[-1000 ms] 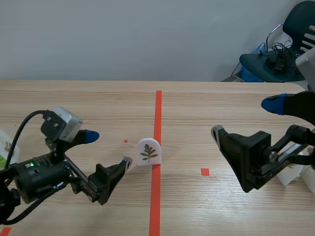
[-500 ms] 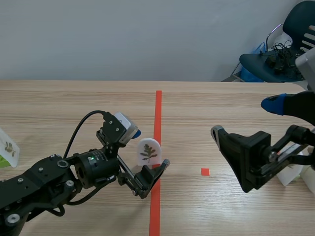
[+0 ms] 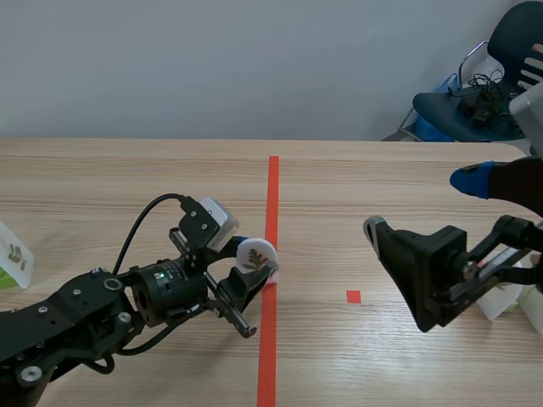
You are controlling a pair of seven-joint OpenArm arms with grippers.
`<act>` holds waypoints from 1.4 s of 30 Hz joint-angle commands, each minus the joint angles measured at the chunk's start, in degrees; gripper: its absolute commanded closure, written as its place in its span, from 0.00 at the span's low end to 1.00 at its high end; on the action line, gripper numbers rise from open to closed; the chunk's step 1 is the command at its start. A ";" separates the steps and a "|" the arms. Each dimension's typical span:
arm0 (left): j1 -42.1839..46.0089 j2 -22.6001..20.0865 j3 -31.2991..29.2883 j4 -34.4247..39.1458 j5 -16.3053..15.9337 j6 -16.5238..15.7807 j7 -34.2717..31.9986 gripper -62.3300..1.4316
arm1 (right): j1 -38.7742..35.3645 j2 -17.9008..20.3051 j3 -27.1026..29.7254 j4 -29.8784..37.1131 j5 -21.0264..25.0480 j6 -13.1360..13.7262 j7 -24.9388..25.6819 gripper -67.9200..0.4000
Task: Do the leaf sorting experiment
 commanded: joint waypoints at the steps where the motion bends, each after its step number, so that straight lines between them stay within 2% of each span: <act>1: -0.20 -0.33 -0.15 1.42 -0.79 -0.04 -0.85 0.69 | 0.96 -0.02 0.48 -0.09 0.61 -0.24 1.25 0.00; 3: -0.20 -0.33 -0.15 1.42 -0.79 -0.04 -0.85 0.77 | 0.96 -0.02 0.48 -0.09 0.61 -0.24 1.25 0.00; 6: -0.20 -0.33 -0.15 1.42 -0.76 -0.04 -0.85 0.85 | 0.96 -0.02 0.48 -0.09 0.61 -0.24 1.25 0.00; 12: 0.20 -0.90 -0.26 3.67 -0.83 -0.92 -0.50 0.87 | 0.96 -0.02 0.48 -0.09 0.61 -0.24 1.25 0.00; 15: 2.05 -2.97 -1.42 9.38 -4.72 -1.16 2.80 0.87 | 0.96 -0.02 0.48 -0.09 0.61 -0.24 1.22 0.00; 17: 4.70 -4.63 -3.91 14.38 -7.39 -1.16 5.05 0.87 | 0.96 -0.02 0.48 -0.09 0.61 -0.24 1.22 0.00; 20: 10.14 -7.19 -9.25 21.90 -8.66 -1.14 8.13 0.87 | 0.96 -0.02 0.48 -0.09 0.63 -0.24 1.22 0.00; 23: 17.33 -9.64 -15.91 28.76 -13.14 -1.16 10.23 0.87 | 0.96 -0.02 0.48 -0.09 0.63 -0.24 1.22 0.00; 25: 22.43 -10.73 -20.65 32.30 -15.28 -1.14 10.54 0.87 | 0.96 -0.02 0.48 -0.09 0.63 -0.24 1.22 0.00; 27: 26.95 -10.82 -25.51 34.36 -15.96 -0.68 10.64 0.87 | 0.96 -0.02 0.48 -0.09 0.63 -0.24 1.22 0.00; 30: 31.50 -10.67 -31.06 34.56 -20.09 0.07 10.64 0.87 | 0.96 -0.02 0.48 -0.09 0.63 -0.24 1.22 0.00; 33: 33.03 -10.67 -33.99 33.33 -22.60 3.50 10.62 0.87 | 0.96 -0.02 0.48 -0.09 0.63 -0.24 1.22 0.00; 37: 31.34 -10.64 -34.99 29.49 -25.33 8.00 9.57 0.87 | 0.96 -0.02 0.48 -0.09 0.63 -0.24 1.25 0.00; 42: 25.70 -10.40 -34.99 21.70 -26.62 8.50 8.85 0.87 | 0.96 -0.02 0.48 -0.09 0.63 -0.24 1.25 0.00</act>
